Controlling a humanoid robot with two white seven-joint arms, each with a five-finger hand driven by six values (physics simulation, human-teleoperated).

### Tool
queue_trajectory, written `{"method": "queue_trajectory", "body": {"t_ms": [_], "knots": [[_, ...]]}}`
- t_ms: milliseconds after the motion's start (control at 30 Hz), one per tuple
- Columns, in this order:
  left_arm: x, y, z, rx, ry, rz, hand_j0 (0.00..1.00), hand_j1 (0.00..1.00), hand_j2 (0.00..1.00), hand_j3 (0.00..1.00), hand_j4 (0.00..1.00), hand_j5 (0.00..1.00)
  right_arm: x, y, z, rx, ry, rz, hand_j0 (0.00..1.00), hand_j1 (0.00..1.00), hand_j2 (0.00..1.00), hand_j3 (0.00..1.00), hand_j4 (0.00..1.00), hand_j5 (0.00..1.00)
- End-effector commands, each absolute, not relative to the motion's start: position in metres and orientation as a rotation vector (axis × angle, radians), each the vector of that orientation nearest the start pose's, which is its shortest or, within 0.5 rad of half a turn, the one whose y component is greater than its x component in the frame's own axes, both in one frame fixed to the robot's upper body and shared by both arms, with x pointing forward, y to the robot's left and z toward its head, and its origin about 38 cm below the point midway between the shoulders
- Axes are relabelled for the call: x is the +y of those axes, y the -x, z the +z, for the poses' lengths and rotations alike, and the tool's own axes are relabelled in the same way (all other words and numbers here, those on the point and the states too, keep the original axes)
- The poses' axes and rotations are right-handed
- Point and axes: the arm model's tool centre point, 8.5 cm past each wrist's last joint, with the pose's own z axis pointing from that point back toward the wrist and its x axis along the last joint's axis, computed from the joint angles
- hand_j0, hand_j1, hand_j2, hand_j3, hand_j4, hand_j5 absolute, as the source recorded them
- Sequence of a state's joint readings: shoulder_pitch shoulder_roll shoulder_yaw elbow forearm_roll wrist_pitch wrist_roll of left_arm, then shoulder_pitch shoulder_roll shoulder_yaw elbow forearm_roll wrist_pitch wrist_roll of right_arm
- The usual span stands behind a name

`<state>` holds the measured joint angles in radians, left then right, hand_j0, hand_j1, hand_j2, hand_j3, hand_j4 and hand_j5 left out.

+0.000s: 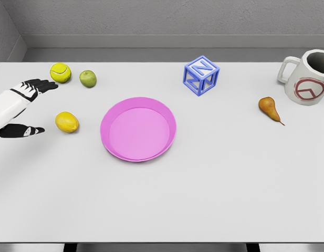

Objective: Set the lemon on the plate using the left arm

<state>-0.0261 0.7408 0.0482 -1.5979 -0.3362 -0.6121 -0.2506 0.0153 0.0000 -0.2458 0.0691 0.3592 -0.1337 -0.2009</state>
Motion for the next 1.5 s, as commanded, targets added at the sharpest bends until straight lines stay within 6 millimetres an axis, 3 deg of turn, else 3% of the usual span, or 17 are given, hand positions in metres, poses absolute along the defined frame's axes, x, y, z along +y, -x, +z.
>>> {"method": "queue_trajectory", "body": {"t_ms": [0,167,333,533,700,767,900,1033,1167,1233,1467], "knots": [[0.392,-0.352,0.2,-1.755,-0.581,-1.432,1.0,1.0,1.0,1.0,1.0,1.0,-0.281,0.018,-0.258,-0.057,0.259,0.104,1.0,1.0,1.0,1.0,1.0,1.0],[0.396,-0.351,0.201,-1.736,-0.597,-1.443,1.0,1.0,1.0,1.0,1.0,1.0,-0.281,0.017,-0.258,-0.058,0.259,0.109,1.0,1.0,1.0,1.0,1.0,1.0],[0.416,-0.351,0.193,-1.592,-0.591,-1.518,1.0,1.0,1.0,1.0,1.0,1.0,-0.281,0.017,-0.258,-0.059,0.259,0.11,1.0,1.0,1.0,1.0,1.0,1.0],[0.42,-0.351,0.186,-1.437,-0.559,-1.707,1.0,1.0,1.0,1.0,1.0,1.0,-0.281,0.017,-0.258,-0.059,0.259,0.11,1.0,1.0,1.0,1.0,1.0,1.0],[0.403,-0.366,0.199,-1.479,-0.584,-1.749,1.0,1.0,1.0,1.0,1.0,1.0,-0.281,0.017,-0.258,-0.058,0.259,0.109,1.0,1.0,1.0,1.0,1.0,1.0],[0.378,-0.374,0.19,-1.494,-0.562,-1.806,1.0,1.0,1.0,1.0,1.0,1.0,-0.281,0.017,-0.258,-0.059,0.259,0.11,1.0,1.0,1.0,1.0,1.0,1.0],[0.355,-0.379,0.176,-1.491,-0.544,-1.861,1.0,1.0,1.0,1.0,1.0,1.0,-0.281,0.017,-0.258,-0.059,0.259,0.11,1.0,1.0,1.0,1.0,1.0,1.0],[0.356,-0.379,0.17,-1.473,-0.531,-1.867,1.0,1.0,1.0,1.0,1.0,1.0,-0.281,0.017,-0.258,-0.059,0.259,0.11,1.0,1.0,1.0,1.0,1.0,1.0],[0.376,-0.383,0.163,-1.418,-0.54,-1.828,1.0,1.0,1.0,1.0,1.0,1.0,-0.281,0.017,-0.258,-0.059,0.259,0.11,1.0,1.0,1.0,1.0,1.0,1.0],[0.381,-0.389,0.168,-1.418,-0.56,-1.814,1.0,1.0,1.0,1.0,1.0,1.0,-0.281,0.017,-0.258,-0.059,0.259,0.11,1.0,1.0,1.0,1.0,1.0,1.0],[0.368,-0.396,0.169,-1.436,-0.547,-1.844,1.0,1.0,1.0,1.0,1.0,1.0,-0.281,0.017,-0.258,-0.059,0.259,0.11,1.0,1.0,1.0,1.0,1.0,1.0]]}}
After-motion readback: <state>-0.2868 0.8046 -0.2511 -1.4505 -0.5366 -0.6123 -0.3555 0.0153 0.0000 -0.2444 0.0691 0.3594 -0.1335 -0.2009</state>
